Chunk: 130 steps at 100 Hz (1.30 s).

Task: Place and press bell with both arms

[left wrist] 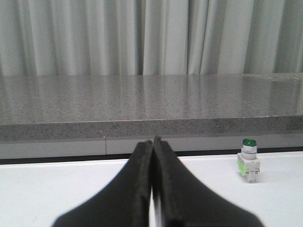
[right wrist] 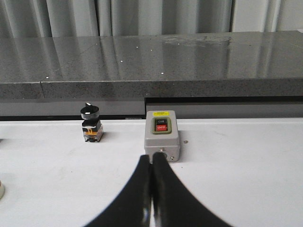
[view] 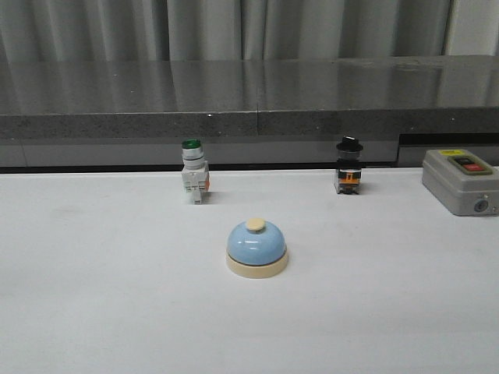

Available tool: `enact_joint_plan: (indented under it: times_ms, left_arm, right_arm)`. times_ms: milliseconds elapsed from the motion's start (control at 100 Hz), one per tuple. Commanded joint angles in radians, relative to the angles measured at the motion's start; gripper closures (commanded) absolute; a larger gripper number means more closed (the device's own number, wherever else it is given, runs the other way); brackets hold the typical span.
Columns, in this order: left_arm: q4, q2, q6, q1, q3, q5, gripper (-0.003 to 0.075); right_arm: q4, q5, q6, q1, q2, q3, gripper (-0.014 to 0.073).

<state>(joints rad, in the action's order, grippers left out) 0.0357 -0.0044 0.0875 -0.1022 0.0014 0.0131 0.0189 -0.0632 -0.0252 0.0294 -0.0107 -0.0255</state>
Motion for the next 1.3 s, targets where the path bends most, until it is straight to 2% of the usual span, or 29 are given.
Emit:
enact_joint_plan:
  times_ms: [0,160,330,450,640,780,930,1120,1290]
  left_arm:
    - [0.001,-0.026,0.009,0.003,0.041,0.075,0.0741]
    - [0.001,-0.026,0.009,0.003,0.041,0.075,0.0741]
    - [0.001,-0.026,0.009,0.003,0.041,0.075,0.0741]
    - [0.001,-0.026,0.009,0.003,0.041,0.075,0.0741]
    - [0.001,-0.026,0.009,0.003,0.041,0.075,0.0741]
    - [0.001,-0.026,0.009,0.003,0.041,0.075,0.0741]
    - [0.001,-0.026,0.009,0.003,0.041,0.075,0.0741]
    - [0.001,-0.026,0.009,0.003,0.041,0.075,0.0741]
    - [0.001,-0.026,0.009,0.003,0.041,0.075,0.0741]
  right_arm:
    - [-0.005,0.113,0.001,-0.004,-0.017,0.014,0.0654]
    - [0.018,0.087,0.001,-0.004,-0.011,0.058,0.0654]
    - [0.018,-0.003,0.001,-0.004,0.074,0.21,0.0654]
    - [0.018,-0.177,0.001,-0.004,0.195,0.366,0.0654]
    - [0.018,-0.537,0.031,-0.004,0.43,0.63,0.0654]
    - [0.032,-0.706,0.031,-0.004,0.594,0.771,0.0654]
    - [0.081,-0.732,0.031,-0.004,0.72,0.824,0.0654]
    - [0.245,-0.73,0.036,-0.002,0.827,0.824,0.0654]
    - [0.331,-0.705,0.137,0.039,0.929,0.824,0.0654]
